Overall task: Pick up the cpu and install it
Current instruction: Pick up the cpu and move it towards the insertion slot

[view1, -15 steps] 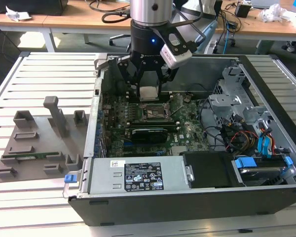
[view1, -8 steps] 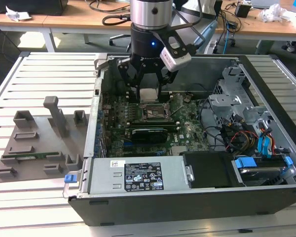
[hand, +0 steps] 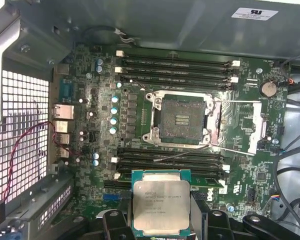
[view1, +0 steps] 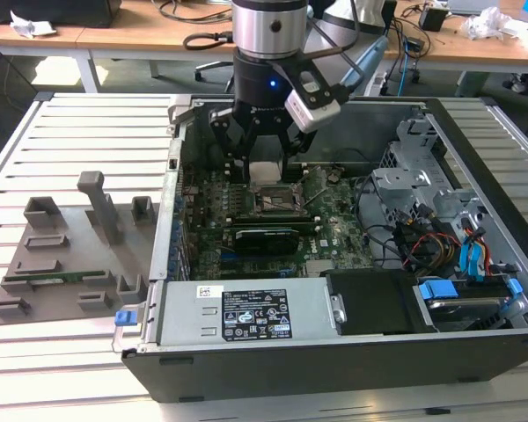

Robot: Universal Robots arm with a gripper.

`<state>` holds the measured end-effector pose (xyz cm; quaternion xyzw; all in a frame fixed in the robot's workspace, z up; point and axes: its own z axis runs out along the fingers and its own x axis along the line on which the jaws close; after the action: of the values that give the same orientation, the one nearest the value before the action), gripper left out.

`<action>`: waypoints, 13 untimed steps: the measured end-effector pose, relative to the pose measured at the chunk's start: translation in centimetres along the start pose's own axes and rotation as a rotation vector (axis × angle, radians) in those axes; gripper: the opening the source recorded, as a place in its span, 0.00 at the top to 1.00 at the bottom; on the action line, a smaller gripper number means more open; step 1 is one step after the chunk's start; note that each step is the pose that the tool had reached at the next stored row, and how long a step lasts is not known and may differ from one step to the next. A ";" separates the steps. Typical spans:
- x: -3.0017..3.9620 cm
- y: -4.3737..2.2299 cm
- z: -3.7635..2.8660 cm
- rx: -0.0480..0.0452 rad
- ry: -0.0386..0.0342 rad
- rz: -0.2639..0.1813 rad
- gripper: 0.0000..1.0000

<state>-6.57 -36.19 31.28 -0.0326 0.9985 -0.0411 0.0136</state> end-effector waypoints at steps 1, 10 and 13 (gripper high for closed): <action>0.00 0.00 0.05 0.0011 0.0001 0.000 0.45; 0.00 0.05 0.62 0.0121 0.0008 0.000 0.45; 0.00 0.07 0.92 0.0167 0.0011 -0.001 0.45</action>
<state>-6.55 -36.19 30.36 -0.0327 0.9982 -0.0494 0.0133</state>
